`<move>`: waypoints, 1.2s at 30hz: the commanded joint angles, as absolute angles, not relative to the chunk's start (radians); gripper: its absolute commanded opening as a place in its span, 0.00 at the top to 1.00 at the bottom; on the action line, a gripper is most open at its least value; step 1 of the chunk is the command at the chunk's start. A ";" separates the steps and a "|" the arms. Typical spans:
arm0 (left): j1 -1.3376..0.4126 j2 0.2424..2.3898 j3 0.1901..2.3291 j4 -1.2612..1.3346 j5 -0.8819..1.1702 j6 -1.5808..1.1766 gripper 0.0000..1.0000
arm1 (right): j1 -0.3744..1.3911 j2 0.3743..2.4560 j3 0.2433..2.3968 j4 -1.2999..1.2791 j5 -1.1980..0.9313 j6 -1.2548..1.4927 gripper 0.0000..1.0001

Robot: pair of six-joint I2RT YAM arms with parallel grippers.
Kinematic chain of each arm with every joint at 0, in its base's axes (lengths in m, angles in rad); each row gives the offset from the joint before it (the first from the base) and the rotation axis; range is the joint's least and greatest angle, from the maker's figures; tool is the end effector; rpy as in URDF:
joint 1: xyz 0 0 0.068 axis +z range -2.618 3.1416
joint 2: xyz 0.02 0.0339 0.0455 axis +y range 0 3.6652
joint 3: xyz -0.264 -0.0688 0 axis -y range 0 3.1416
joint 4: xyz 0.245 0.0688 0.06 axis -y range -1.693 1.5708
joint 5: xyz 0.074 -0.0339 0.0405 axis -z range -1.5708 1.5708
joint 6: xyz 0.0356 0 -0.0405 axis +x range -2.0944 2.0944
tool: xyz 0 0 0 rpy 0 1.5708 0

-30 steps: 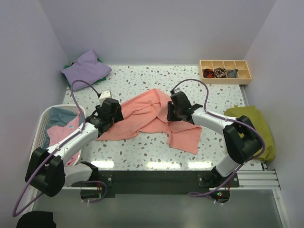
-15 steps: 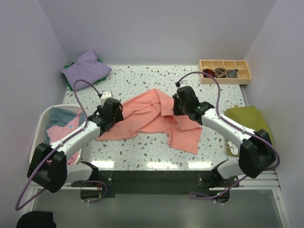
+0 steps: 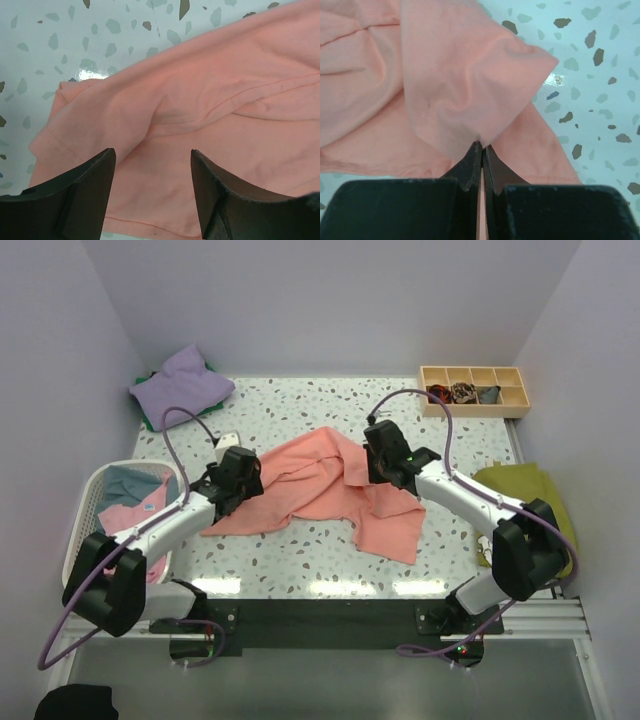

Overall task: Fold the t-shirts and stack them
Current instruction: Flatten out the tshirt

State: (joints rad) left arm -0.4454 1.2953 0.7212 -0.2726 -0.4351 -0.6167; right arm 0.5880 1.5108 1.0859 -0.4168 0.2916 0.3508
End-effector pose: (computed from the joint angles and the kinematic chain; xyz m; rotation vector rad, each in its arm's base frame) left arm 0.2383 -0.0971 0.2053 -0.3902 2.2845 -0.0028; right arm 0.2754 0.1713 0.2501 -0.1482 2.3640 0.0985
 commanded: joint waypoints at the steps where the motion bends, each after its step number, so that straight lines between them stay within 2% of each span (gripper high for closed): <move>1: -0.443 1.319 0.726 -0.227 -0.442 -0.597 0.31 | 0.586 1.511 1.158 -0.465 0.429 0.322 1.00; 12: -0.456 1.390 0.670 -0.132 -0.478 -0.629 0.32 | 0.584 1.529 1.170 -0.460 0.411 0.311 0.99; 18: -0.465 1.532 0.704 -0.129 -0.575 -0.663 0.42 | 0.581 1.505 1.151 -0.457 0.396 0.316 0.99; 19: -0.465 1.549 0.719 -0.136 -0.607 -0.676 0.56 | 0.581 1.502 1.144 -0.453 0.394 0.318 0.99; 21: -0.466 1.569 0.735 -0.146 -0.629 -0.681 0.76 | 0.581 1.493 1.137 -0.459 0.384 0.316 0.99; 22: -0.466 1.566 0.742 -0.147 -0.640 -0.678 0.91 | 0.581 1.485 1.135 -0.460 0.382 0.319 1.00; 23: -0.468 1.562 0.742 -0.144 -0.641 -0.675 1.00 | 0.581 1.479 1.131 -0.468 0.376 0.319 1.00; 29: -0.472 1.427 0.768 -0.189 -0.598 -0.586 1.00 | 0.583 1.367 1.094 -0.508 0.350 0.337 1.00; 36: -0.476 1.113 0.807 -0.382 -0.468 -0.546 1.00 | 0.581 1.177 1.092 -0.604 0.367 0.327 1.00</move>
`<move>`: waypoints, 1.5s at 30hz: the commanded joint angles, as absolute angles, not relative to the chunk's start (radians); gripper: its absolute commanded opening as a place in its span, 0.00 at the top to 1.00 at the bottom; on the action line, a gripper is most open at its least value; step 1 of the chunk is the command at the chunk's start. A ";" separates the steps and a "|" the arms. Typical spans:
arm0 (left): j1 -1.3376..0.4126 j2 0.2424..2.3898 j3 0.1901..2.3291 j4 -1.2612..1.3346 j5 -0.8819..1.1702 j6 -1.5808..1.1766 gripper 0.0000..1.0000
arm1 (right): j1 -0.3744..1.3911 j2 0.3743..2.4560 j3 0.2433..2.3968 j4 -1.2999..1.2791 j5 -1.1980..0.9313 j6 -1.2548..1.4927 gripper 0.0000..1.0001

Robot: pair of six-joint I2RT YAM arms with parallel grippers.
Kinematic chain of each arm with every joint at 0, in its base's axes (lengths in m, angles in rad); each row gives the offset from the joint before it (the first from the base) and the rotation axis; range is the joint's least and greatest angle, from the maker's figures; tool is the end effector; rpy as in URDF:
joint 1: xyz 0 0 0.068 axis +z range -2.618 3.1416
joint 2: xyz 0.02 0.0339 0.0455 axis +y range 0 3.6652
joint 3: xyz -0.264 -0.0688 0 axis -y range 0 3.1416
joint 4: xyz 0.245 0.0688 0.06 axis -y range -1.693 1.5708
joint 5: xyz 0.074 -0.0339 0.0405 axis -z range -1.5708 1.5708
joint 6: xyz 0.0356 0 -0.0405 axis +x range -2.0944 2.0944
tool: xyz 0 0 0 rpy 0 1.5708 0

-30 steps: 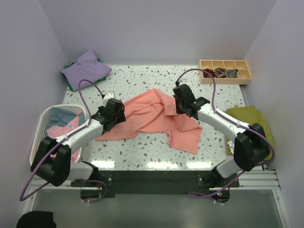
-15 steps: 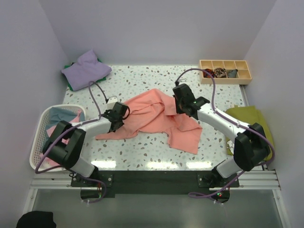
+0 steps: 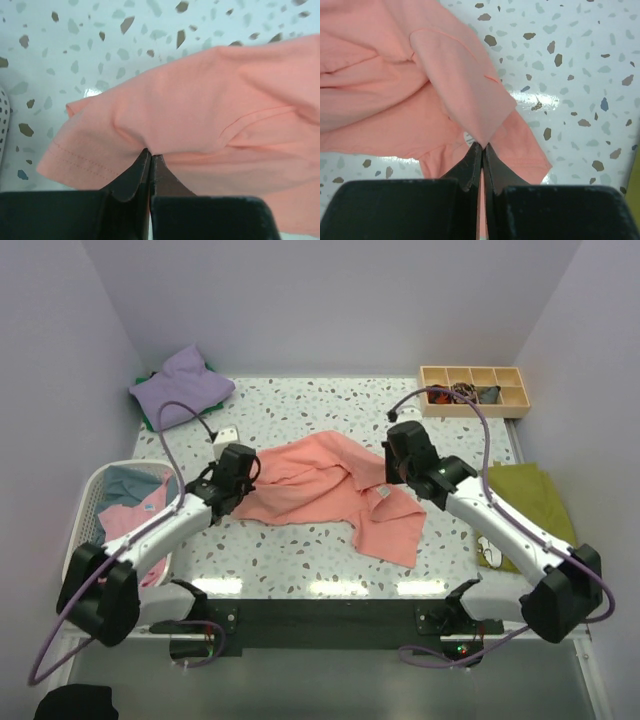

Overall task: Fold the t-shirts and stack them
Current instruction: Flatten out the tshirt

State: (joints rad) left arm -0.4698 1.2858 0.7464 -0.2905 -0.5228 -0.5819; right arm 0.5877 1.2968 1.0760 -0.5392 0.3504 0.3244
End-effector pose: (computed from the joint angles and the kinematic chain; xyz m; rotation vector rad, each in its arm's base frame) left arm 0.2377 -0.1008 0.2151 -0.3600 2.2369 0.0821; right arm 0.2387 0.1443 0.2985 -0.1270 2.2719 0.0683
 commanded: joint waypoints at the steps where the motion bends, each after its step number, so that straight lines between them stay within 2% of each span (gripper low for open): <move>1: -0.476 1.082 0.821 -0.402 -0.450 -0.548 1.00 | 0.581 1.157 1.098 -0.618 0.373 0.327 1.00; 15: -0.476 0.720 1.077 -0.764 -0.299 -0.534 1.00 | 0.581 0.809 1.244 -0.819 0.321 0.336 1.00; 23: -0.476 0.620 1.222 -0.969 -0.094 -0.551 1.00 | 0.583 0.632 1.399 -0.960 0.226 0.339 1.00; 29: -0.471 0.543 1.360 -1.126 0.046 -0.587 1.00 | 0.583 0.572 1.552 -1.060 0.255 0.344 1.00; 32: -0.468 0.531 1.404 -1.176 0.086 -0.604 1.00 | 0.581 0.589 1.562 -1.066 0.320 0.333 1.00; 35: -0.463 0.509 1.329 -1.134 0.068 -0.629 1.00 | 0.581 0.643 1.498 -1.022 0.373 0.328 1.00; 37: -0.462 0.502 1.188 -1.077 0.057 -0.663 1.00 | 0.583 0.704 1.444 -0.970 0.399 0.325 1.00; 42: -0.462 0.511 0.813 -0.771 0.028 -0.765 1.00 | 0.581 0.860 1.264 -0.755 0.501 0.333 1.00; 45: -0.462 0.577 0.668 -0.597 0.003 -0.781 0.98 | 0.583 0.975 1.203 -0.619 0.532 0.307 1.00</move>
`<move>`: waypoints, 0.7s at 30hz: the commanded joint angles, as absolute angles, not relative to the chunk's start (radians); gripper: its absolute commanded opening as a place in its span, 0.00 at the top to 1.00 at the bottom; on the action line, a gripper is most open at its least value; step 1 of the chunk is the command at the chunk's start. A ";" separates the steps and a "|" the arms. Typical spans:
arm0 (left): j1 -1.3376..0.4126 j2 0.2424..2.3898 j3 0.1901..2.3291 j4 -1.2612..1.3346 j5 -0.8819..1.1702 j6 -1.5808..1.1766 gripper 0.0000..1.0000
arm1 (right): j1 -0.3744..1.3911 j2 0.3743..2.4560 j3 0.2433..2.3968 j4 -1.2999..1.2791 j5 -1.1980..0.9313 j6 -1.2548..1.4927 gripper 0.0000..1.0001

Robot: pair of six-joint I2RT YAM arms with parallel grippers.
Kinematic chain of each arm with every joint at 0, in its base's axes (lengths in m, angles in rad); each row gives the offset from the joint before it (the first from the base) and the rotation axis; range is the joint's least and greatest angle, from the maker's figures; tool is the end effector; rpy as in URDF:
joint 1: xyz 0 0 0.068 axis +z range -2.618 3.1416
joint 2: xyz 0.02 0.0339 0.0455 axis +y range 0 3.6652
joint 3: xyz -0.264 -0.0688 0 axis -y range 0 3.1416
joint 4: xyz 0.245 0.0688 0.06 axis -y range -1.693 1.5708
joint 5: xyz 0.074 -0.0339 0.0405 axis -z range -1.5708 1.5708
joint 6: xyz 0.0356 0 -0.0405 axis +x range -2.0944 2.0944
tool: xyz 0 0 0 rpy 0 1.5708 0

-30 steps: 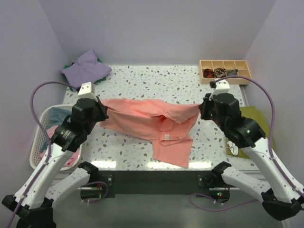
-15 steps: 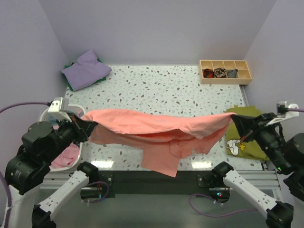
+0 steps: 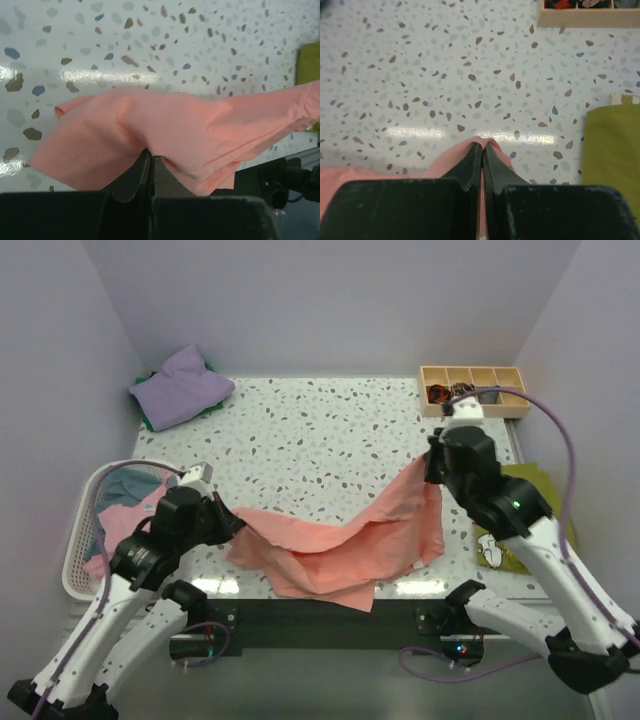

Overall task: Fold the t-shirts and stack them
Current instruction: Flatten out the tshirt

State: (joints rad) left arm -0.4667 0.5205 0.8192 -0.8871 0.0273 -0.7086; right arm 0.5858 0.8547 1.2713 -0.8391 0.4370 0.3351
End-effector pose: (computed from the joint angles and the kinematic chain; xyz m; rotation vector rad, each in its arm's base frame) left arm 0.0876 -0.0452 0.3134 -0.2546 2.2308 -0.6914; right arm 0.1278 0.0667 0.4231 0.0338 1.9550 0.1713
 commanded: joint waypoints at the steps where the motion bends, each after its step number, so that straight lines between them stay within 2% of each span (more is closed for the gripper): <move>1: -0.462 0.603 0.648 -0.563 -0.059 -0.775 0.98 | 0.581 1.006 1.200 -0.591 0.544 0.299 1.00; 4: -0.462 0.739 0.633 -0.488 -0.214 -0.747 0.90 | 0.575 1.145 1.204 -0.494 0.558 0.269 1.00; 5: -0.462 0.811 0.637 -0.447 -0.236 -0.741 0.79 | 0.574 1.179 1.222 -0.486 0.563 0.264 1.00; 7: -0.460 0.882 0.664 -0.413 -0.268 -0.709 0.69 | 0.568 1.265 1.238 -0.466 0.558 0.250 1.00; 8: -0.463 0.941 0.675 -0.375 -0.278 -0.706 0.54 | 0.566 1.285 1.252 -0.459 0.554 0.249 1.00; 11: -0.463 1.047 0.695 -0.312 -0.324 -0.681 0.41 | 0.552 1.342 1.252 -0.422 0.520 0.239 1.00; 18: -0.468 1.199 0.721 -0.203 -0.250 -0.618 0.41 | 0.528 1.370 1.238 -0.407 0.492 0.236 1.00; 21: -0.483 1.235 0.750 -0.245 -0.250 -0.614 0.41 | 0.520 1.356 1.226 -0.413 0.482 0.238 1.00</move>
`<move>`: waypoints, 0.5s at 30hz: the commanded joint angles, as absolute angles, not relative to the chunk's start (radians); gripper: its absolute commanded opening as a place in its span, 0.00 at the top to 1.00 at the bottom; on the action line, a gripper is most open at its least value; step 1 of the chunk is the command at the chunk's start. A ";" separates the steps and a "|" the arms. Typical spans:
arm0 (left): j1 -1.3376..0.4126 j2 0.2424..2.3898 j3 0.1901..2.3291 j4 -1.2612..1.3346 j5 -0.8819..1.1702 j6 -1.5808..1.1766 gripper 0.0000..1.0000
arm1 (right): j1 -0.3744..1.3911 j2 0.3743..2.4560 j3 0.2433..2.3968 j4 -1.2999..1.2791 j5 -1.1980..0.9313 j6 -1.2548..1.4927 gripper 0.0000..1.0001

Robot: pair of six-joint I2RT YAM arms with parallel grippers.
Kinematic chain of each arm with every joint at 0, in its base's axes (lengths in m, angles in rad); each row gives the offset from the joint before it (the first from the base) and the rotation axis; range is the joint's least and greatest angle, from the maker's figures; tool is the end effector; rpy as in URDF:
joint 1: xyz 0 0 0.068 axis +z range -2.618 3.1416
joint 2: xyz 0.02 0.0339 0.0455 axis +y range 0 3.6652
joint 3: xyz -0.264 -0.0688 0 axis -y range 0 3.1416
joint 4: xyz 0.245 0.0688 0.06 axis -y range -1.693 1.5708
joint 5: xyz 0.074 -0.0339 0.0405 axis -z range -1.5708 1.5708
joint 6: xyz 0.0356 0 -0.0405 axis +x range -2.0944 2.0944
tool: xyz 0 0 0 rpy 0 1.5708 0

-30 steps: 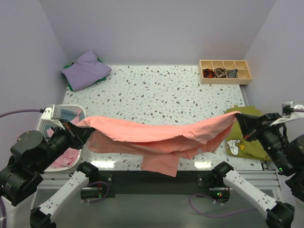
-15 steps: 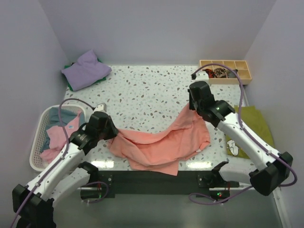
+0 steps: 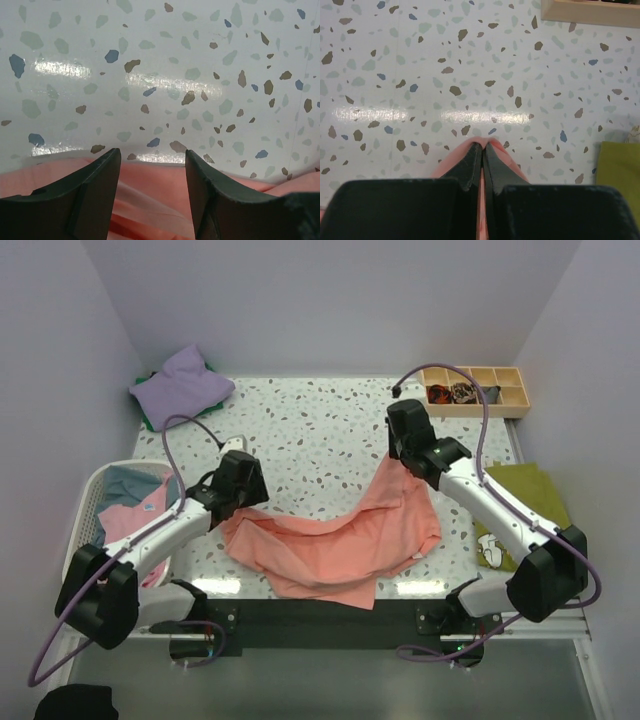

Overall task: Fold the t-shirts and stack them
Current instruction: Flatten out the tshirt

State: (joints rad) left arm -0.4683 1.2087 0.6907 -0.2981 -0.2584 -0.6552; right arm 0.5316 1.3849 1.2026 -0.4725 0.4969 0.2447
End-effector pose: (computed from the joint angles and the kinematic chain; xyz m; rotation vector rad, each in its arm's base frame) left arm 0.2212 -0.1017 0.2122 -0.3415 2.3402 -0.2389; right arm 0.2728 0.1408 0.3234 -0.0407 2.1371 -0.1023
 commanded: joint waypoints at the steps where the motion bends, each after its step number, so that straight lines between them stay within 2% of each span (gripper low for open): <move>1: -0.485 1.239 0.761 -0.264 -0.239 -0.612 0.41 | 0.520 1.350 1.221 -0.419 0.483 0.238 1.00; 8: -0.535 1.135 0.798 -0.394 -0.158 -0.597 0.36 | 0.518 1.269 1.186 -0.436 0.483 0.242 1.00; 15: -0.589 1.086 0.825 -0.540 -0.241 -0.561 0.33 | 0.517 1.230 1.163 -0.451 0.469 0.256 1.00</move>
